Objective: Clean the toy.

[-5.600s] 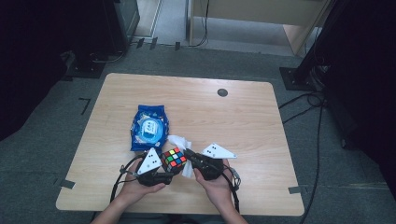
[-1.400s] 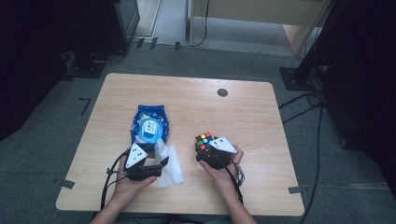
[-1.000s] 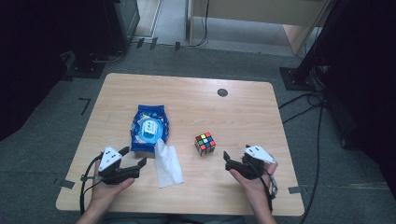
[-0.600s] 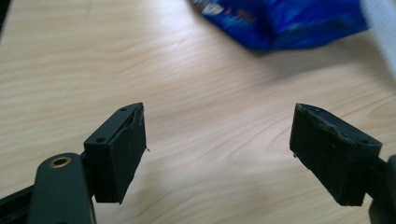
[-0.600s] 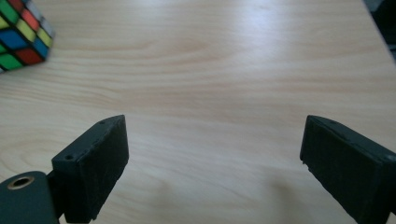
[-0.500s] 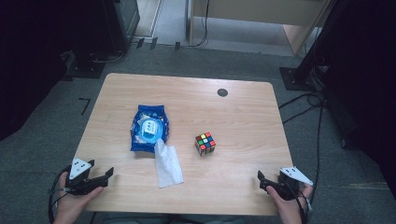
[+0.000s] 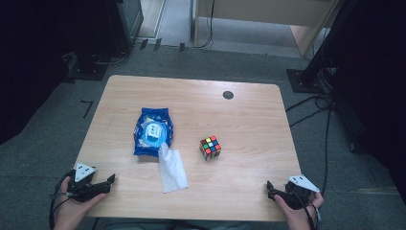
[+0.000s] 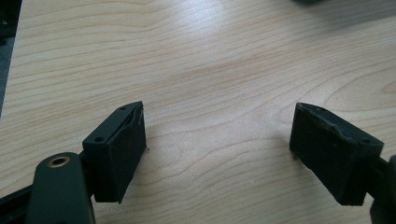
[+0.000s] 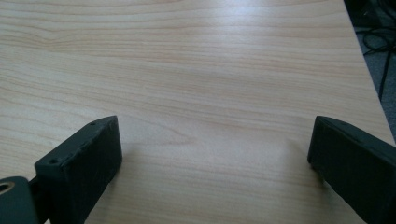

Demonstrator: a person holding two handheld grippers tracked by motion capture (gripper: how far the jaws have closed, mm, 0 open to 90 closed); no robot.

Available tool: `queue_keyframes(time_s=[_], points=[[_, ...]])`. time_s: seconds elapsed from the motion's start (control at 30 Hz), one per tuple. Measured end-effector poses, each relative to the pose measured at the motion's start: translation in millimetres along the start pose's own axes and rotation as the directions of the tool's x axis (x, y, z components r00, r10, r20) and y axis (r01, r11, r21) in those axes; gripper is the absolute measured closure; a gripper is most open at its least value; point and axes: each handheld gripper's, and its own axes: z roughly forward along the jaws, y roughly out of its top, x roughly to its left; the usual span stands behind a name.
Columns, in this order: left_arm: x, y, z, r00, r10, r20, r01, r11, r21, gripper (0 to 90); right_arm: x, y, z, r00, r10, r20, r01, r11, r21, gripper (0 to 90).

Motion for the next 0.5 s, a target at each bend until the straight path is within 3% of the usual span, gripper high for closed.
queue_keyframes(time_s=[0.5], points=[[0.1, 0.2, 0.2, 1.0, 0.002, 0.003, -0.002, 1.0, 0.001, 18.1, -0.2, -0.6, 0.2, 1.0, -0.005, -0.001, 0.005, 1.0, -0.002, 1.1]])
